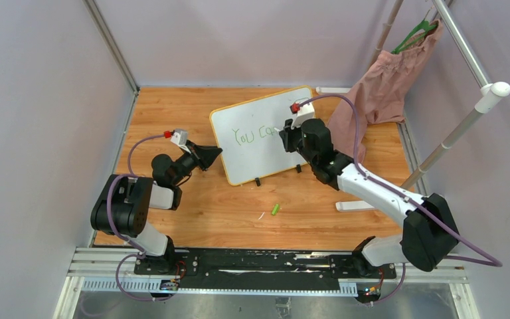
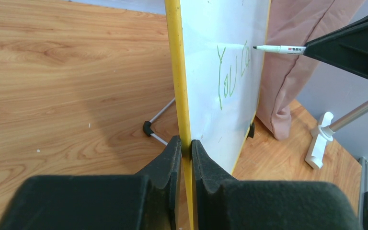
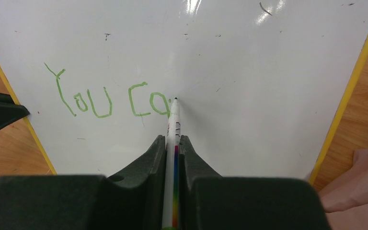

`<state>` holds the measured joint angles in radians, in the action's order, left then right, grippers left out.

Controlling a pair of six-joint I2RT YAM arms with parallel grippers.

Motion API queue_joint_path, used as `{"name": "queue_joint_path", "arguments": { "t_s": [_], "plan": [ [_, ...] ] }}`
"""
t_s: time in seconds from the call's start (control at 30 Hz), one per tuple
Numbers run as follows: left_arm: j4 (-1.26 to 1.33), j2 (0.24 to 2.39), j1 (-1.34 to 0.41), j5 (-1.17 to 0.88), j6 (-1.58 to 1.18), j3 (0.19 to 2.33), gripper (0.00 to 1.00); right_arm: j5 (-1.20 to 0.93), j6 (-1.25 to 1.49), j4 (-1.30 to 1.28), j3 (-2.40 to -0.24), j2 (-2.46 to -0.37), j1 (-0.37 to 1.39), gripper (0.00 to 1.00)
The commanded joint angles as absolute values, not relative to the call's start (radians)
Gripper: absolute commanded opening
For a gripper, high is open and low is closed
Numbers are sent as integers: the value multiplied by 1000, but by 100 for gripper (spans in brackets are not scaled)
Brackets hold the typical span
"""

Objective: Write a sentence on the whiteboard

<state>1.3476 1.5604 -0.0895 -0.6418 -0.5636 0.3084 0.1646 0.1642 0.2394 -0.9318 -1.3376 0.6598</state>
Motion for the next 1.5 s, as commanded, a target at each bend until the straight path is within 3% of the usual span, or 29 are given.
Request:
{"name": "queue_joint_path", "arguments": {
  "t_s": [0.0,0.97,1.47],
  "plan": [
    [1324,1554,-95,-635,-520,318,0,161,159,253,-969,-1350,644,0],
    [1322,1553,-98,-633,-520,318,0,177,197,245,-853,-1326,644,0],
    [1315,1549,-102,-632,-517,316,0,148,188,233,-927,-1289,642,0]
  ]
}}
